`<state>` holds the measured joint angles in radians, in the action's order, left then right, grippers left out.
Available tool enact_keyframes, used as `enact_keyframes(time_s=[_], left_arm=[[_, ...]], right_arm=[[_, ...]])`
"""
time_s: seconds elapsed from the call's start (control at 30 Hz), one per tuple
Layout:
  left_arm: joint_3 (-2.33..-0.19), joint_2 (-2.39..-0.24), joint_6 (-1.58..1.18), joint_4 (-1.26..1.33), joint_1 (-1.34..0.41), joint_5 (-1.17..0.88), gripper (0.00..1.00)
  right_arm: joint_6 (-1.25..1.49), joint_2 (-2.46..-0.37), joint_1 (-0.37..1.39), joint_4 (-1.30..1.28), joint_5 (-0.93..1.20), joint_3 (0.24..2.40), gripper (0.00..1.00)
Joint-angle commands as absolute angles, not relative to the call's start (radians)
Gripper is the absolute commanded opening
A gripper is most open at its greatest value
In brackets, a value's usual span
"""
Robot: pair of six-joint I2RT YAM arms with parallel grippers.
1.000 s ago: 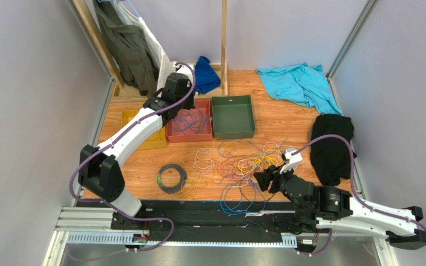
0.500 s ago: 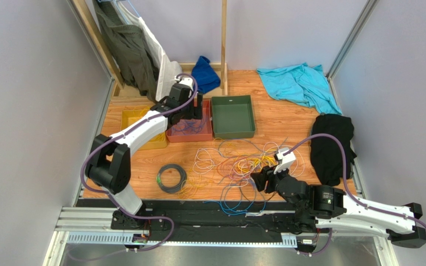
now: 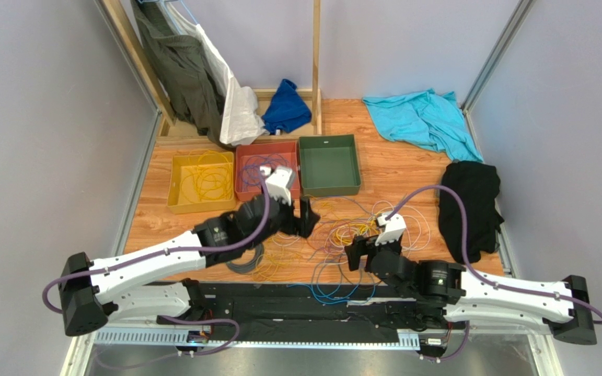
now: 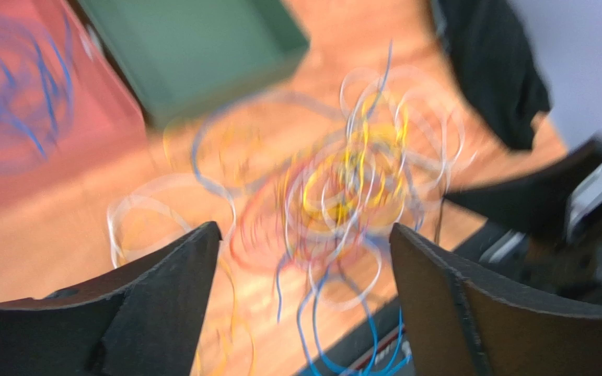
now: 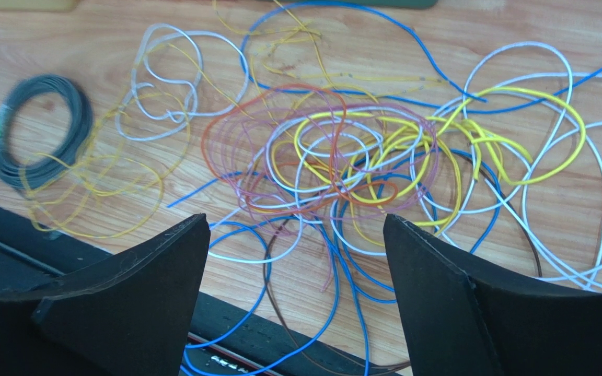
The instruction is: Untangle the cables
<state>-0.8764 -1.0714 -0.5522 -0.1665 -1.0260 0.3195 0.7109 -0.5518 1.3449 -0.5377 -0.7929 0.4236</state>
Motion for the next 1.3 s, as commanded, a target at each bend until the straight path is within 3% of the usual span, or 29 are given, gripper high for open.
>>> enact_keyframes(time_s=[0.0,0.17,0.33,0.57,0.77,1.07,1.27], left_arm=[[-0.701,-0.997,-0.738,-0.134,-1.158,0.436,0.84],[-0.546,-0.999,-0.787,-0.049,-1.377,0.518,0.79],[-0.509,-1.118,-0.805,0.095,-1.552,0.601,0.81],[-0.632,-1.452,-0.798,0.192,-1.621,0.54,0.82],[-0.722,-1.583,-0.813,0.18,-1.628,0.568,0.85],[-0.733,-1.667,-0.845,0.192,-1.611,0.532,0.65],[-0.73,-1.683,-0.856,0.184,-1.611,0.52,0.39]], right_arm=[[0.814,-0.696,1.345,-0.517,-0.85,0.472,0.85],[0.887,-0.736,1.347,-0.595,-0.847,0.529,0.81],[0.896,-0.634,1.348,-0.6,-0.853,0.523,0.8],[0.873,-0.552,1.347,-0.63,-0.856,0.525,0.8],[0.891,-0.52,1.347,-0.657,-0.831,0.514,0.8],[0.882,-0.462,1.347,-0.657,-0.824,0.488,0.79],[0.888,-0.449,1.347,-0.663,-0.818,0.477,0.79]])
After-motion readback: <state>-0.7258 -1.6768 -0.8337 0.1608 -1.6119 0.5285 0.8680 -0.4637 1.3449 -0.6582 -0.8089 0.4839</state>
